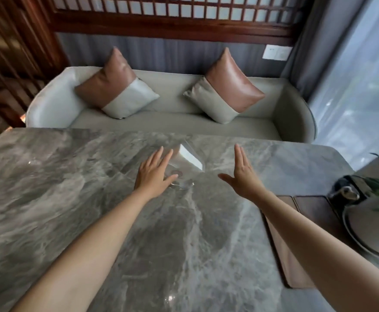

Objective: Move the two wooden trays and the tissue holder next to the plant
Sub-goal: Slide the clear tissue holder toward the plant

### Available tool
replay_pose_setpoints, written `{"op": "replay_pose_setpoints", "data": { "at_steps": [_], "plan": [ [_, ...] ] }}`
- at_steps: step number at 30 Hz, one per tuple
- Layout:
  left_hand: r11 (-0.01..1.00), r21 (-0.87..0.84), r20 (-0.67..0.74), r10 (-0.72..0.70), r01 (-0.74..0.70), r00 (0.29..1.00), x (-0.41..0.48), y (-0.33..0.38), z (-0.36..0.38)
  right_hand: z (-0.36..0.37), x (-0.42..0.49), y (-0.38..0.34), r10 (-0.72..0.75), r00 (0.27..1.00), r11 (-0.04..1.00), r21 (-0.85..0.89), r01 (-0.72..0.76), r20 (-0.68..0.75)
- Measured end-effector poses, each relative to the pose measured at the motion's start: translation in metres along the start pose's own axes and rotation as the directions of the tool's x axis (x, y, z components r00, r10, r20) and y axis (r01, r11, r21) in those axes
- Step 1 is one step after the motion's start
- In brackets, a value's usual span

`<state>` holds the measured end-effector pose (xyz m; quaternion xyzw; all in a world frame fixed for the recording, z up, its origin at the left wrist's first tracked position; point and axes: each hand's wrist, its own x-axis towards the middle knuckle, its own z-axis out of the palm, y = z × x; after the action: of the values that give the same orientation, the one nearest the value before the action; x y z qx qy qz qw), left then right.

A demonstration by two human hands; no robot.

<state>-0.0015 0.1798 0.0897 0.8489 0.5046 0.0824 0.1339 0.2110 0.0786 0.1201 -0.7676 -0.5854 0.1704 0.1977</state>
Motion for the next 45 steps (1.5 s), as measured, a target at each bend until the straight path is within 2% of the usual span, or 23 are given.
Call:
{"op": "replay_pose_setpoints", "data": {
  "at_steps": [7, 12, 15, 19, 23, 32, 45],
  "plan": [
    [0.985, -0.13, 0.125, -0.094, 0.11, 0.988, 0.031, -0.041, -0.005, 0.045, 0.048, -0.038, -0.067, 0.987, 0.994, -0.079, 0.079, 0.143],
    [0.942, -0.277, 0.217, -0.129, 0.188, 0.968, 0.055, -0.05, 0.007, 0.071, 0.069, -0.046, -0.058, 0.986, 0.993, -0.093, 0.073, 0.159],
    [0.921, -0.344, 0.245, -0.099, 0.182, 0.964, 0.066, -0.052, 0.014, 0.081, 0.076, -0.044, -0.034, 0.985, 0.995, -0.09, 0.05, 0.171],
    [0.908, -0.403, 0.192, -0.034, 0.111, 0.981, 0.074, -0.049, 0.02, 0.088, 0.081, -0.041, -0.008, 0.989, 0.997, -0.07, 0.018, 0.149],
    [0.891, -0.445, 0.114, -0.049, 0.095, 0.992, 0.072, -0.049, 0.027, 0.092, 0.077, -0.037, 0.015, 0.996, 0.996, -0.093, -0.007, 0.086],
    [0.849, -0.521, 0.152, -0.009, 0.088, 0.988, 0.036, -0.032, 0.031, 0.098, 0.019, -0.029, 0.048, 0.999, 0.993, -0.107, -0.05, -0.016],
    [0.875, -0.485, 0.23, 0.111, 0.015, 0.967, -0.064, 0.031, 0.045, 0.077, -0.111, 0.009, 0.156, 0.988, 0.987, -0.035, -0.157, -0.014]
  ]
}}
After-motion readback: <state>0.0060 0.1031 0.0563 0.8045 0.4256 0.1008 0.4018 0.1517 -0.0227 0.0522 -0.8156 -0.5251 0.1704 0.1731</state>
